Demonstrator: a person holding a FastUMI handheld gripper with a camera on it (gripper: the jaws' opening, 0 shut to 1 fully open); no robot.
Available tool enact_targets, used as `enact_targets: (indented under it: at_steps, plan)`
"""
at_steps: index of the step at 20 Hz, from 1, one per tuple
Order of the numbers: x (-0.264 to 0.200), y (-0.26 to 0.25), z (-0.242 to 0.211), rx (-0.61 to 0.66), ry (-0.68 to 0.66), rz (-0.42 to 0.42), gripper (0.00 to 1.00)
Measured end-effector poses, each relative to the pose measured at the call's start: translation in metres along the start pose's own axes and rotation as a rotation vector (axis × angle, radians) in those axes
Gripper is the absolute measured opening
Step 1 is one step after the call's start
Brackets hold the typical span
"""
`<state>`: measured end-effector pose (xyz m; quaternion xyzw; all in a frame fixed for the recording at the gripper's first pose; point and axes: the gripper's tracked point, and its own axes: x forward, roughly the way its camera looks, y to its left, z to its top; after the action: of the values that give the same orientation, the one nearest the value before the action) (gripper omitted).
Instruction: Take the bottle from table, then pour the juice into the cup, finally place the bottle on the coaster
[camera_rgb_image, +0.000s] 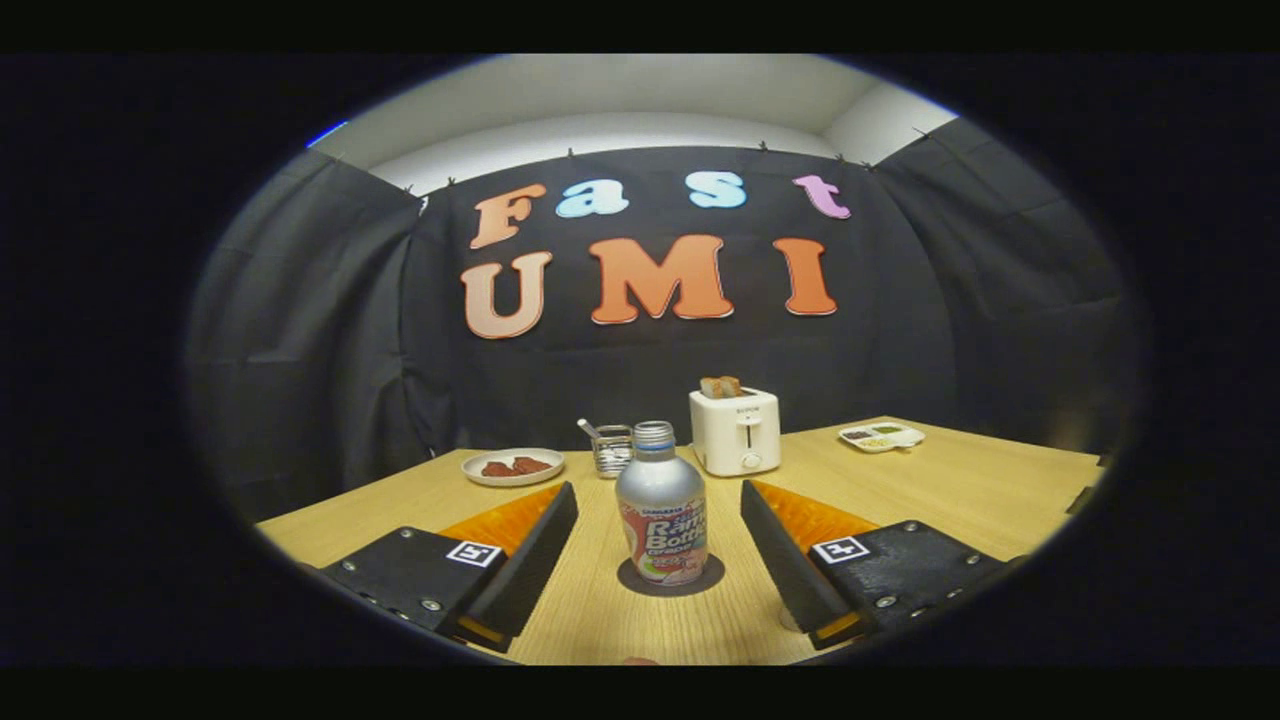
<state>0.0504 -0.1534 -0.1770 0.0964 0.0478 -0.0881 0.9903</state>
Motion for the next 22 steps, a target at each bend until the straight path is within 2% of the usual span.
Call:
enact_targets:
  at_steps: [4,13,16,22]
  plan:
    - [-0.039,0.008,0.028,-0.057,0.004,0.019,0.97]
    - [-0.131,0.023,0.071,-0.014,-0.082,0.084,0.97]
    - [-0.151,0.016,0.077,-0.049,-0.073,0.054,0.97]
    - [-0.169,0.027,0.088,-0.082,-0.086,0.066,0.97]
